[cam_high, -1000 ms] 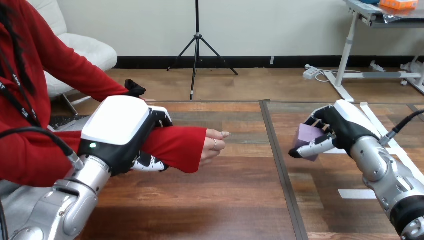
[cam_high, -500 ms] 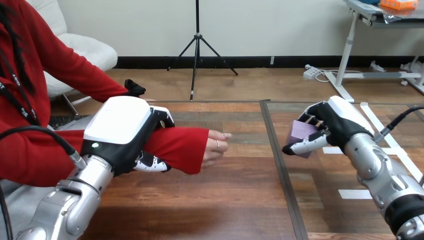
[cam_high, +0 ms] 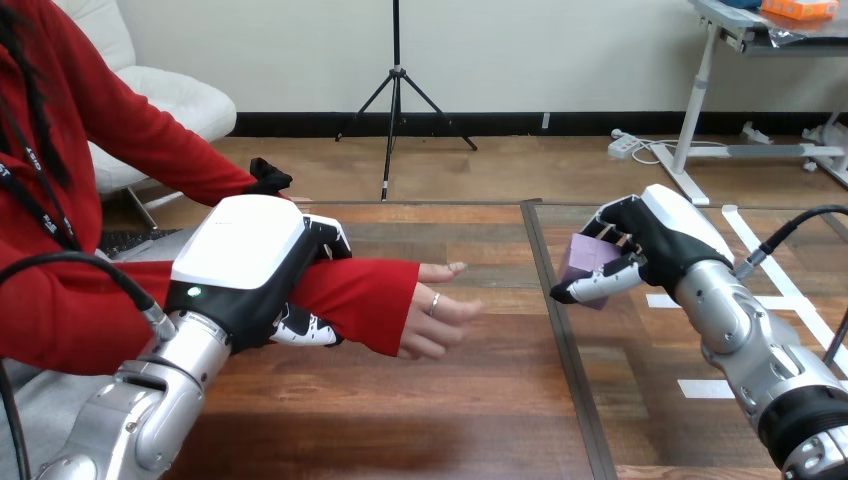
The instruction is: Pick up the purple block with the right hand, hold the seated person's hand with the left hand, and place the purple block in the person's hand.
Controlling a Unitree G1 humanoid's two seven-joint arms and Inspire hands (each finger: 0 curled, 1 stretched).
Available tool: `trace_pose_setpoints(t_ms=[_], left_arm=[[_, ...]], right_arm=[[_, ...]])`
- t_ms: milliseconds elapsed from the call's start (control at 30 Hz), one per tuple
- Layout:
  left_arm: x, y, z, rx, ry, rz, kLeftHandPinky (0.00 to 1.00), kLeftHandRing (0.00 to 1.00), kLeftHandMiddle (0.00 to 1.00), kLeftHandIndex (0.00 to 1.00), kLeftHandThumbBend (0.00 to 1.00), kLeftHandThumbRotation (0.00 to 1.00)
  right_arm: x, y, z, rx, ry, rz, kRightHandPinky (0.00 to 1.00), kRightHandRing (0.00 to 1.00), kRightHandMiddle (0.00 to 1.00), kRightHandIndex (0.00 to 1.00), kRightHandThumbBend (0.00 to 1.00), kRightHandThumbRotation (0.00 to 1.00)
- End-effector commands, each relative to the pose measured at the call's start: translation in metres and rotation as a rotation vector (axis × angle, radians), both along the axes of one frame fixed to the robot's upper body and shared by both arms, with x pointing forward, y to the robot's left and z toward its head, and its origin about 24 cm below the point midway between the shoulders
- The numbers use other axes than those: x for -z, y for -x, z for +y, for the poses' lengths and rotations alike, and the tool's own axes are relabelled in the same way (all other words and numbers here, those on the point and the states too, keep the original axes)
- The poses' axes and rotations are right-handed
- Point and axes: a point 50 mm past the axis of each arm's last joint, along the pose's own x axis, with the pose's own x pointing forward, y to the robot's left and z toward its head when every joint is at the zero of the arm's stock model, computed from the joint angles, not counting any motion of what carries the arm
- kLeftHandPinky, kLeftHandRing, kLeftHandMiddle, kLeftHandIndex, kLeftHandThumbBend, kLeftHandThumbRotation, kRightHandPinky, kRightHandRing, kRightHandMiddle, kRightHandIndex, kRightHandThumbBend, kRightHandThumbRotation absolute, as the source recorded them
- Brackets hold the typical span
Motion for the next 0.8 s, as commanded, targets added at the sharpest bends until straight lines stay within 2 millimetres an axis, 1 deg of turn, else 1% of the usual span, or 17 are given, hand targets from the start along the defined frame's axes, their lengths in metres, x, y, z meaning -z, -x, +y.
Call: trace_pose_setpoints(t_ms=[0, 433, 767], left_arm=[[-0.061, -0.016, -0.02, 0.059, 0.105, -0.252, 0.4, 0.48, 0.54, 0.54, 0.69, 0.12], [-0.055, -0.016, -0.025, 0.062, 0.138, -0.229, 0.42, 0.49, 0.55, 0.55, 0.72, 0.1], [-0.054, -0.017, -0.029, 0.061, 0.156, -0.213, 0.43, 0.5, 0.56, 0.56, 0.72, 0.09]], right_arm=[[-0.036, -0.015, 0.021, -0.049, -0.07, -0.15, 0.34, 0.41, 0.47, 0.5, 0.66, 0.0], [-0.046, -0.015, 0.038, -0.115, -0.112, -0.187, 0.32, 0.38, 0.45, 0.49, 0.66, 0.0], [-0.053, -0.012, 0.053, -0.172, -0.128, -0.212, 0.33, 0.38, 0.46, 0.49, 0.66, 0.0]])
